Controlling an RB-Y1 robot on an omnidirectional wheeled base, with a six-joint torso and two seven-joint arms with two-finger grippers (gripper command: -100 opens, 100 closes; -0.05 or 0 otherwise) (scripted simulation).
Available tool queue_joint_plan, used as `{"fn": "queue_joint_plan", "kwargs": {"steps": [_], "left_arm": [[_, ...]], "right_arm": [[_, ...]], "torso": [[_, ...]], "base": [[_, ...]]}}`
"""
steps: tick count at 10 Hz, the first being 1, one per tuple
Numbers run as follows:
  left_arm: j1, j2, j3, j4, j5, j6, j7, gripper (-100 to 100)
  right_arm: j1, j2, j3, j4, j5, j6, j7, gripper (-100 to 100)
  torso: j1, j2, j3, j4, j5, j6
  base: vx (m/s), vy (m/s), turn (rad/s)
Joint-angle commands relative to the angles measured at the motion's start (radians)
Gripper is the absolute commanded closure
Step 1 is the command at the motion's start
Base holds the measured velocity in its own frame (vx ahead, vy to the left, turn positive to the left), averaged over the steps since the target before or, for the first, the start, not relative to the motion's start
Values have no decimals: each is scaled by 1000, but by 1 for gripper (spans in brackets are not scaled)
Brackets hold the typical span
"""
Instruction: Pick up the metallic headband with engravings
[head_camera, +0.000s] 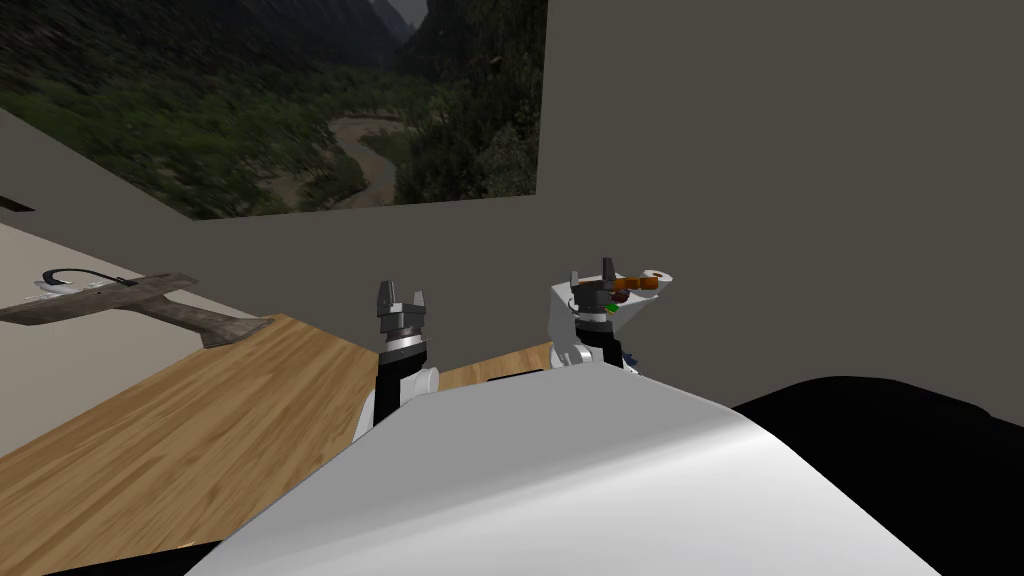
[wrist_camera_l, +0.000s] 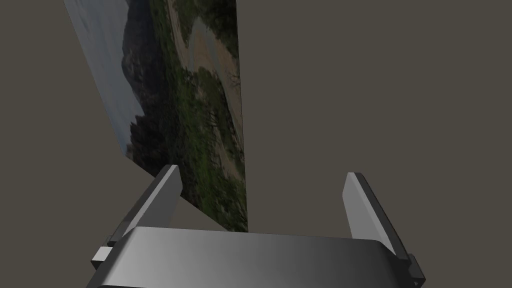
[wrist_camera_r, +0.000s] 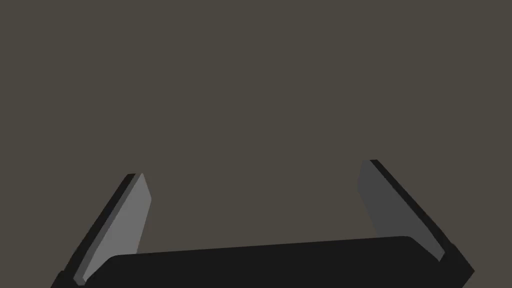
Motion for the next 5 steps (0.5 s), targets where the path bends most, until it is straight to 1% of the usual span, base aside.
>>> {"fn": "queue_joint_plan", "kwargs": {"steps": [1,2,3,5], "left_arm": [[0,0,0,0,0,0,0,0],[0,0,0,0,0,0,0,0],[0,0,0,0,0,0,0,0],[0,0,0,0,0,0,0,0]], "right_arm": [[6,-50,-2,9,3,4,17,-100],[12,-77,-4,18,6,8,33,-100],[12,-85,-4,18,6,8,33,-100],[31,-153,-8,44,15,19,81,-100]], "torso": [[0,0,0,0,0,0],[0,1,0,0,0,0],[0,2,1,0,0,0],[0,3,1,1,0,0]], "base": [[-15,5,-2],[-37,9,-8],[-33,9,-4],[-48,12,-11]]}}
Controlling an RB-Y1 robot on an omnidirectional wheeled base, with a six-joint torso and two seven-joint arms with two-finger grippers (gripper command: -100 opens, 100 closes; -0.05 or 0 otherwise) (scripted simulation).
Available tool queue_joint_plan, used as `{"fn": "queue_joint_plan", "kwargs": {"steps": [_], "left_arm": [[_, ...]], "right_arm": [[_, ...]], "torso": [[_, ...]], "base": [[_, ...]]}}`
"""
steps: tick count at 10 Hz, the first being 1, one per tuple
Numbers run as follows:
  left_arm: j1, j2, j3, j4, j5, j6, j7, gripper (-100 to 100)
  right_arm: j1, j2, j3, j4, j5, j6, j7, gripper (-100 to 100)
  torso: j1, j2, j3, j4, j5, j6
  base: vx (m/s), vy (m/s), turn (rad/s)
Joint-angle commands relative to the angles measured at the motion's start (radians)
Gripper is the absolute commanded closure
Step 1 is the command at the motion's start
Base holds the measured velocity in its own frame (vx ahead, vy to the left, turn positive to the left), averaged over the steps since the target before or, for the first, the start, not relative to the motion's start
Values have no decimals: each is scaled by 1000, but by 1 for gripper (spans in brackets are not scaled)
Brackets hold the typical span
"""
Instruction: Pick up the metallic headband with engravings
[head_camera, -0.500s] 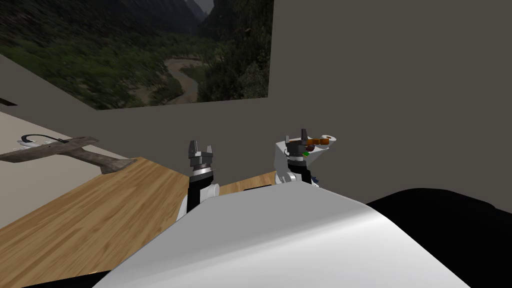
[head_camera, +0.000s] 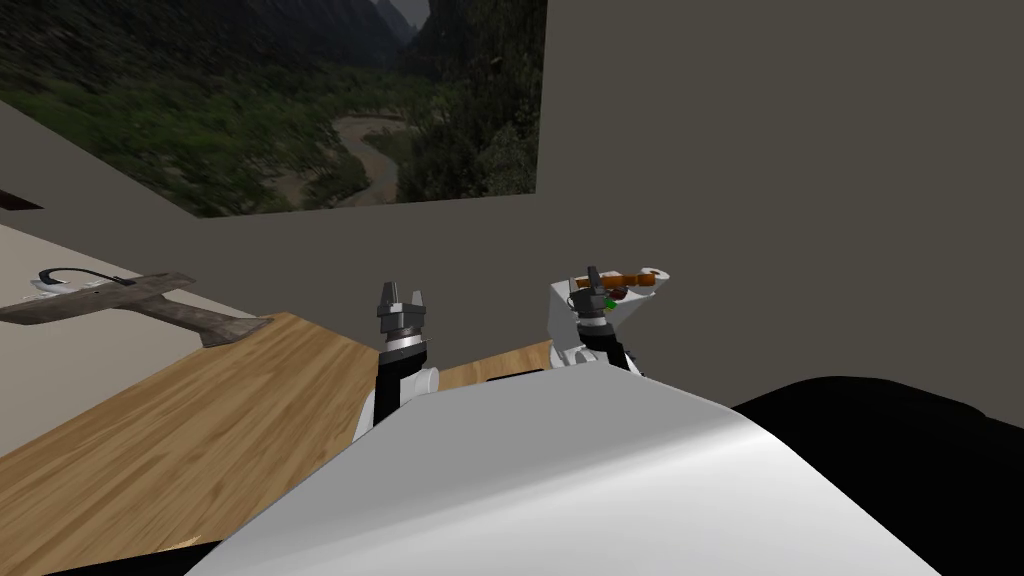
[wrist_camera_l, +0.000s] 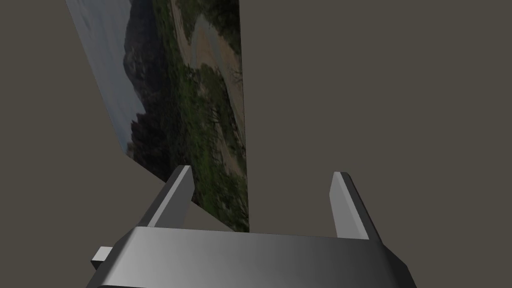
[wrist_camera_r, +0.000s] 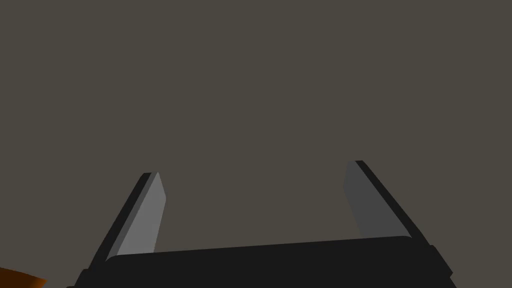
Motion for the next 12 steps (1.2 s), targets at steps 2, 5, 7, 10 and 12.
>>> {"fn": "queue_joint_plan", "kwargs": {"steps": [2,5,7,10,12], "left_arm": [[0,0,0,0,0,0,0,0],[0,0,0,0,0,0,0,0],[0,0,0,0,0,0,0,0],[0,0,0,0,0,0,0,0],[0,0,0,0,0,0,0,0]], "right_arm": [[30,-84,-8,43,13,20,74,-100],[63,-156,-11,82,28,38,142,-100],[81,-188,-13,104,36,47,194,-100],[101,-219,-15,127,44,57,245,-100],[121,-250,-17,150,52,68,291,-100]], "torso": [[1,2,1,0,0,0],[0,1,1,0,0,0],[1,2,1,1,0,0],[0,2,1,0,0,0],[0,2,1,0,0,0]], "base": [[-95,26,-22],[-75,7,-21],[-88,24,-24],[-71,12,-24],[-79,9,-26]]}}
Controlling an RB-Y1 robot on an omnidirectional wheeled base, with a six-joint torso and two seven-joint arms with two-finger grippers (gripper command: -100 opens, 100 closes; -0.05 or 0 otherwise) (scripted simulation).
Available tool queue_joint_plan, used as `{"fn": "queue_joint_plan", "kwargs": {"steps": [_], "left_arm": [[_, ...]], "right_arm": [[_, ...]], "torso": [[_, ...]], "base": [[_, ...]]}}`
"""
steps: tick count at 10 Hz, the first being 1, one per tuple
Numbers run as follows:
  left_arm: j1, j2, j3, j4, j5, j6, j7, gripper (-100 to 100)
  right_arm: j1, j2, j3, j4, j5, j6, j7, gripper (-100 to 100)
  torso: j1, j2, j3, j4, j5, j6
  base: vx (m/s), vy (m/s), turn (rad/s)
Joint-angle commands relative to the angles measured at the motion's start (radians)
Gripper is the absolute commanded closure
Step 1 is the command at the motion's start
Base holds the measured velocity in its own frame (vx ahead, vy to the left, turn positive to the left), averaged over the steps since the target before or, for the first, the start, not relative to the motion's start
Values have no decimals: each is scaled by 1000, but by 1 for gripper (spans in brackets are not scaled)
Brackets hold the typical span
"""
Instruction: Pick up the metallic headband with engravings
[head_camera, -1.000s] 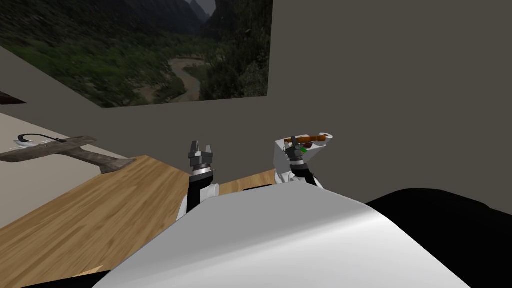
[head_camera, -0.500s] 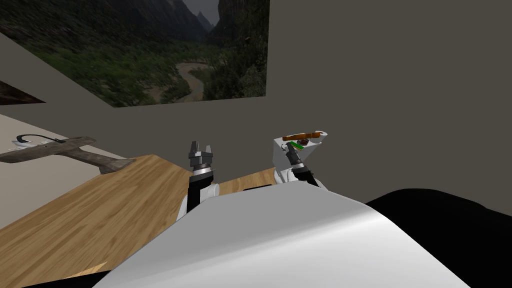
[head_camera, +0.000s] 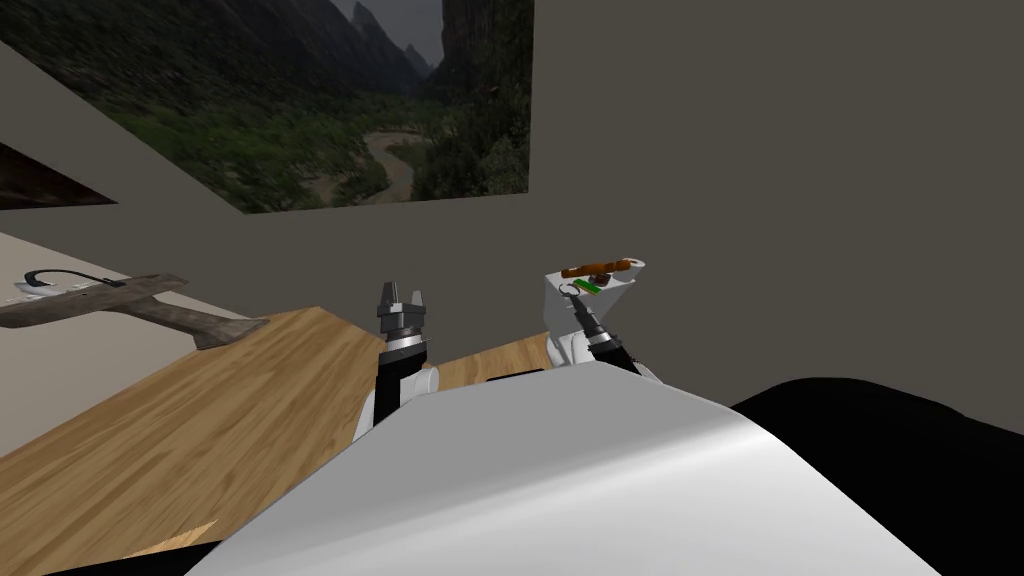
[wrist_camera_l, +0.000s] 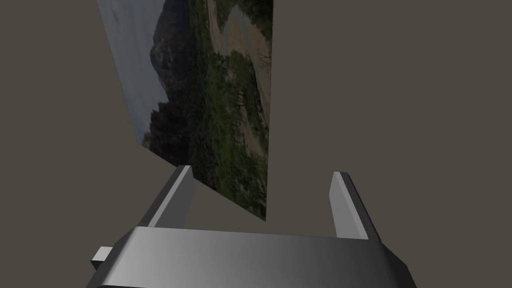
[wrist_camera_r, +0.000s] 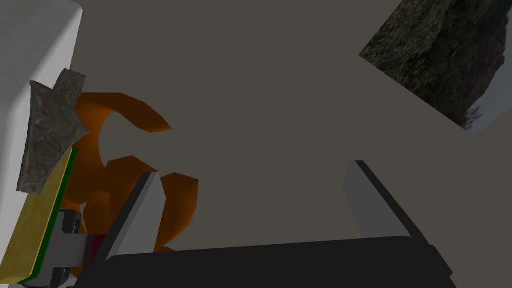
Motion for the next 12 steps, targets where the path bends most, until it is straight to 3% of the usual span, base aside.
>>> {"fn": "queue_joint_plan", "kwargs": {"steps": [1,2,7,8,9,10,11,12], "left_arm": [[0,0,0,0,0,0,0,0],[0,0,0,0,0,0,0,0],[0,0,0,0,0,0,0,0],[0,0,0,0,0,0,0,0],[0,0,0,0,0,0,0,0],[0,0,0,0,0,0,0,0],[0,0,0,0,0,0,0,0],[0,0,0,0,0,0,0,0]], "right_arm": [[25,-34,-1,25,11,15,50,-100],[25,-34,-1,25,11,15,60,-100],[87,-128,-10,98,35,54,196,-100],[87,-128,-10,98,35,54,210,-100],[107,-160,-15,122,43,69,249,-100],[107,-160,-15,122,43,69,263,-100],[126,-193,-21,147,51,85,302,-100],[126,-193,-21,147,51,85,315,-100]], "torso": [[0,0,0,0,0,0],[0,1,0,0,0,0],[1,0,0,0,0,0],[1,0,0,0,0,0],[0,0,0,0,0,0],[1,0,0,0,0,0],[1,-1,0,0,0,0],[1,-1,-1,0,0,0]], "base": [[-91,6,-37],[-72,16,-11],[-81,22,-19],[-75,13,-11],[-77,30,-5],[-62,22,-9],[-64,27,10],[-68,28,0]]}}
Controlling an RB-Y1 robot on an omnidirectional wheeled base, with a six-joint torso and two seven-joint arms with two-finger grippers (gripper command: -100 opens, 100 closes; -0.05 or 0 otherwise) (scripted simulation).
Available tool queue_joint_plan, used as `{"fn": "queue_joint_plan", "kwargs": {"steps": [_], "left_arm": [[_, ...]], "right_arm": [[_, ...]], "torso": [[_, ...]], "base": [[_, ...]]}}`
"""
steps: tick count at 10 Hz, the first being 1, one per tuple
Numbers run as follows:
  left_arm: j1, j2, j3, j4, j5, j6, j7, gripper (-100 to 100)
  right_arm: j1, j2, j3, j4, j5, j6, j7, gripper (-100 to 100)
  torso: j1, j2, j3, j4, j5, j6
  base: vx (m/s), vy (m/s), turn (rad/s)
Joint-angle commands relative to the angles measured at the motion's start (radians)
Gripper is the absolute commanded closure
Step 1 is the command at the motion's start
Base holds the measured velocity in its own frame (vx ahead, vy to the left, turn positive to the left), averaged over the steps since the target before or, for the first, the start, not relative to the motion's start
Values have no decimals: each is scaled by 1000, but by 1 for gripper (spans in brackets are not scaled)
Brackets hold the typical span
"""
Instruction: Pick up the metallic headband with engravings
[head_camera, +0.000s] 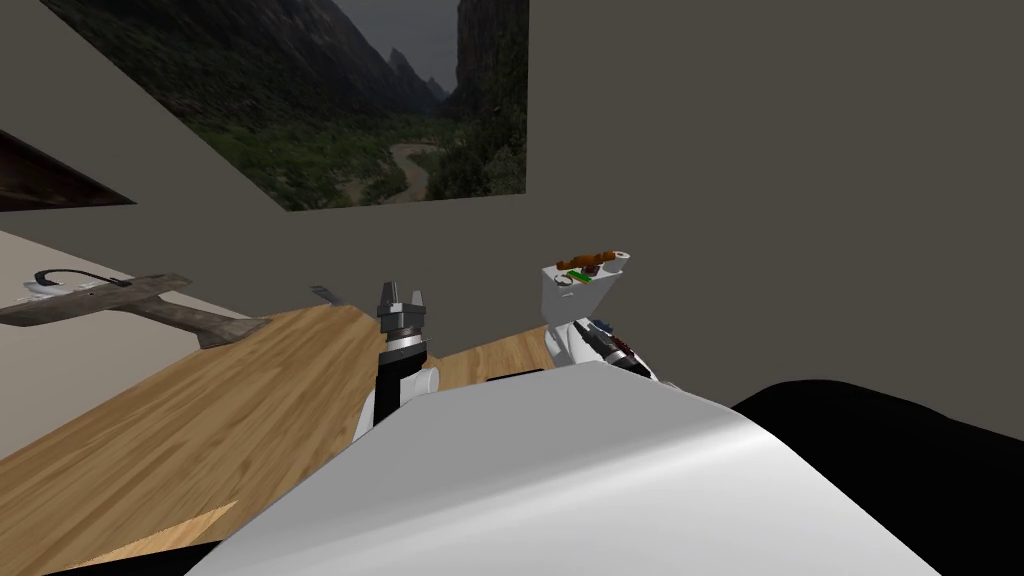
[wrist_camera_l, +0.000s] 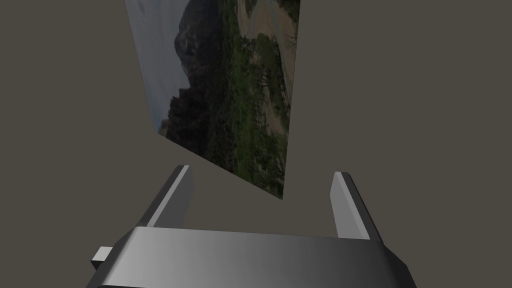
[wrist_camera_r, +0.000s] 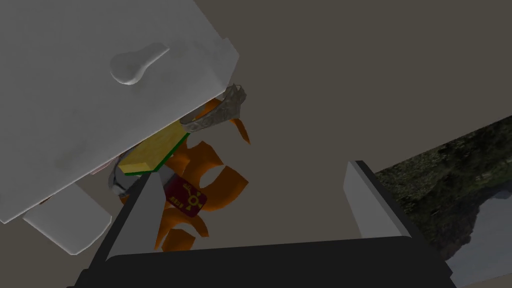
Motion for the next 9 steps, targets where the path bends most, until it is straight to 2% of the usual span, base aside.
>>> {"fn": "queue_joint_plan", "kwargs": {"steps": [1,2,3,4,5,6,7,8,9], "left_arm": [[0,0,0,0,0,0,0,0],[0,0,0,0,0,0,0,0],[0,0,0,0,0,0,0,0],[0,0,0,0,0,0,0,0],[0,0,0,0,0,0,0,0],[0,0,0,0,0,0,0,0],[0,0,0,0,0,0,0,0],[0,0,0,0,0,0,0,0],[0,0,0,0,0,0,0,0]], "right_arm": [[18,-39,-8,33,8,16,50,-100],[18,-39,-8,33,8,16,67,-100],[34,-74,-17,56,15,33,102,-100],[34,-74,-17,56,15,33,120,-100],[48,-109,-28,80,21,52,153,-100],[48,-109,-28,80,21,52,174,-100],[60,-145,-41,103,26,72,206,-100],[60,-145,-41,103,26,72,227,-100],[71,-182,-55,127,31,92,264,-100]], "torso": [[0,0,0,0,0,0],[1,0,0,0,0,0],[0,-1,0,0,0,0],[0,-1,0,0,0,0],[0,-2,-1,0,0,0],[0,-2,-1,0,0,0],[0,-2,-1,0,0,0],[1,-2,-1,-1,0,0],[1,-3,-2,-1,0,0]], "base": [[-70,38,17],[-51,26,9],[-55,30,38],[-44,23,11],[-43,29,45],[-33,29,25],[-32,47,68],[-24,38,26],[-19,39,89]]}}
